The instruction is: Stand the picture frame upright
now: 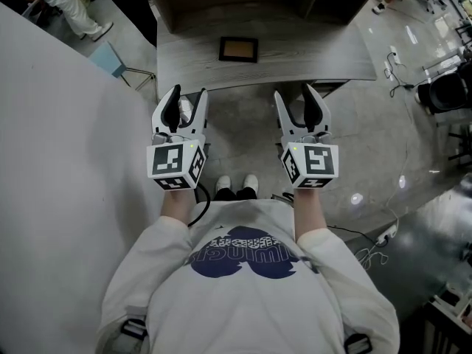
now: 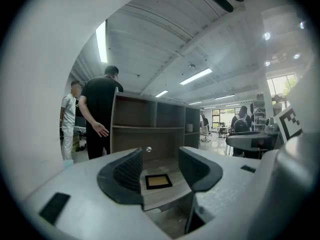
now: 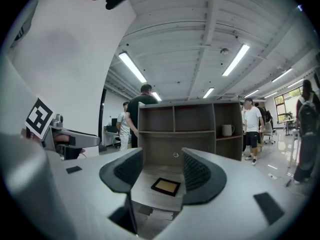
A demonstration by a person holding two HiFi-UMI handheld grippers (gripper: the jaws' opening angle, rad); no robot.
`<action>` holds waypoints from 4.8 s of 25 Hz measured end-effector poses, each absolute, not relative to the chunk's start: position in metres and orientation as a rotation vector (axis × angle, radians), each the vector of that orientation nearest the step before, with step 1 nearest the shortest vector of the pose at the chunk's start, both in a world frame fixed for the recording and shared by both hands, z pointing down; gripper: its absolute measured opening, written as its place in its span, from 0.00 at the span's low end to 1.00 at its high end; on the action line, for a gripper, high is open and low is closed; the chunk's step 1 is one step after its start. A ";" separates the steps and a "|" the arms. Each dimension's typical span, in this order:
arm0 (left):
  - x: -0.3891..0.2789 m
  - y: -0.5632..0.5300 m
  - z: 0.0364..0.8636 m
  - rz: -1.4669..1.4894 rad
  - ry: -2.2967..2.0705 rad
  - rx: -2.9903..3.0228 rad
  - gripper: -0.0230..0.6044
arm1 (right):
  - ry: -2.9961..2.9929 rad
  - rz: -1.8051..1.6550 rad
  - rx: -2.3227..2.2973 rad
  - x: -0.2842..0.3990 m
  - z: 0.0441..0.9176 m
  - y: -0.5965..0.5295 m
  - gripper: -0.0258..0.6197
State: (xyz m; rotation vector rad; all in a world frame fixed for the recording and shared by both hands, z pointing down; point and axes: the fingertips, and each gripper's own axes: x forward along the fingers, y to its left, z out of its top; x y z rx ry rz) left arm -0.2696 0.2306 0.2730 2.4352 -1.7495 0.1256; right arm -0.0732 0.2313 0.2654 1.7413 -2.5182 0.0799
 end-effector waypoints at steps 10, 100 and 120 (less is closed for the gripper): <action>-0.244 0.216 0.282 0.159 -1.795 2.388 0.37 | -2.548 0.088 1.687 -0.042 0.270 0.212 0.38; -0.227 -0.096 0.633 0.819 -1.160 1.925 0.37 | -1.967 0.931 1.322 -0.093 0.626 -0.103 0.31; -0.222 -0.099 0.639 0.805 -1.113 1.895 0.22 | -1.926 0.998 1.354 -0.095 0.640 -0.100 0.20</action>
